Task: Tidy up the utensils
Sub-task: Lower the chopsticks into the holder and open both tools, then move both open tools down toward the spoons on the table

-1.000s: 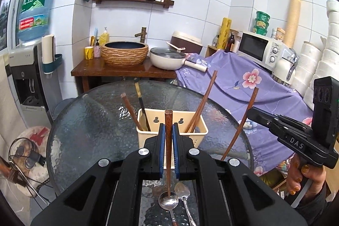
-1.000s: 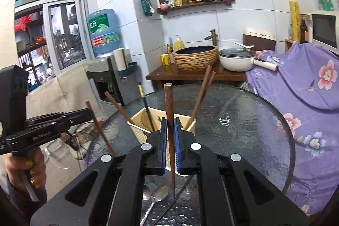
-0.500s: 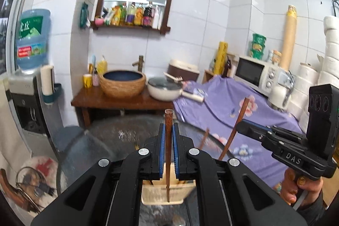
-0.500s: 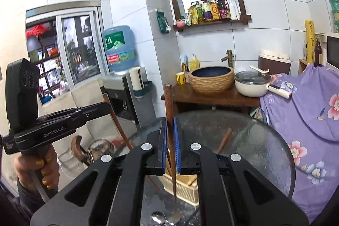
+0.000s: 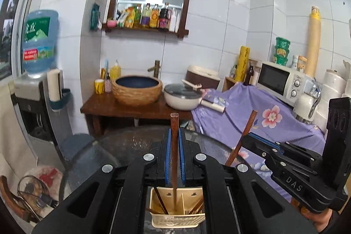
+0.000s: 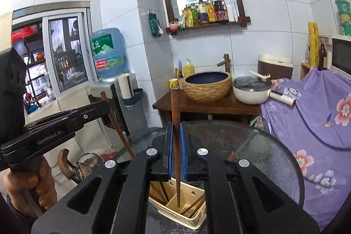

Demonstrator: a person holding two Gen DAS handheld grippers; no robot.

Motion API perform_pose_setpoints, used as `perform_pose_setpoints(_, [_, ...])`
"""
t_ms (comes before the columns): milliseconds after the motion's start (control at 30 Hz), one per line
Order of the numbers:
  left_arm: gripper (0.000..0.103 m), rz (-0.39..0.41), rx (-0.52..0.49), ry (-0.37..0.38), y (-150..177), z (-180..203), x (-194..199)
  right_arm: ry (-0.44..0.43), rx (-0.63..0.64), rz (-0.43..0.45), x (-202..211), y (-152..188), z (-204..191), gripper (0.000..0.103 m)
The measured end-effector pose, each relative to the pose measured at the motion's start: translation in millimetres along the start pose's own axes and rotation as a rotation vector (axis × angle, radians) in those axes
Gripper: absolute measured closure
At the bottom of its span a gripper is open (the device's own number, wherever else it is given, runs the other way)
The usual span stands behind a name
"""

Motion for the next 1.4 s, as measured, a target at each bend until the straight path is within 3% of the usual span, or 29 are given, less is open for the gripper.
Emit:
perform_pose_setpoints(400, [0.096,-0.152,0.056,0.018,56,-18,-63,0.019,-0.046,-0.096,-53,48,20,0.096])
perform_pose_setpoints(833, [0.094,-0.16,0.037,-0.017,70,-15,-72,0.041,-0.051,-0.111,-68,68,24,0.095])
perform_pose_setpoints(900, [0.074,-0.152,0.03,-0.016,71,-12,-69,0.048,-0.05,-0.108,-67,71,23,0.085])
perform_pose_setpoints(967, [0.054,-0.126,0.02,-0.028,73,-9,-61,0.049,-0.056,-0.096,-64,73,24,0.057])
perform_pose_setpoints(1200, [0.008,-0.049,0.02,-0.049,92,-8,-31,0.088,-0.067,-0.04,-33,94,22,0.051])
perform_pose_setpoints(1400, [0.007,-0.067,0.047,-0.071,124,-19,-25,0.115,-0.08,-0.042,-13,123,22,0.04])
Point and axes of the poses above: each gripper's, at about its wrist camera, not at the fingertips, and x roughly against the way its jaws point, z to its right, y to its underside, the point moved 1 cm from there along -x, roughly the way its jaws point, and after that the axes turned 15 degrees about -z, right-handed, at the moved point
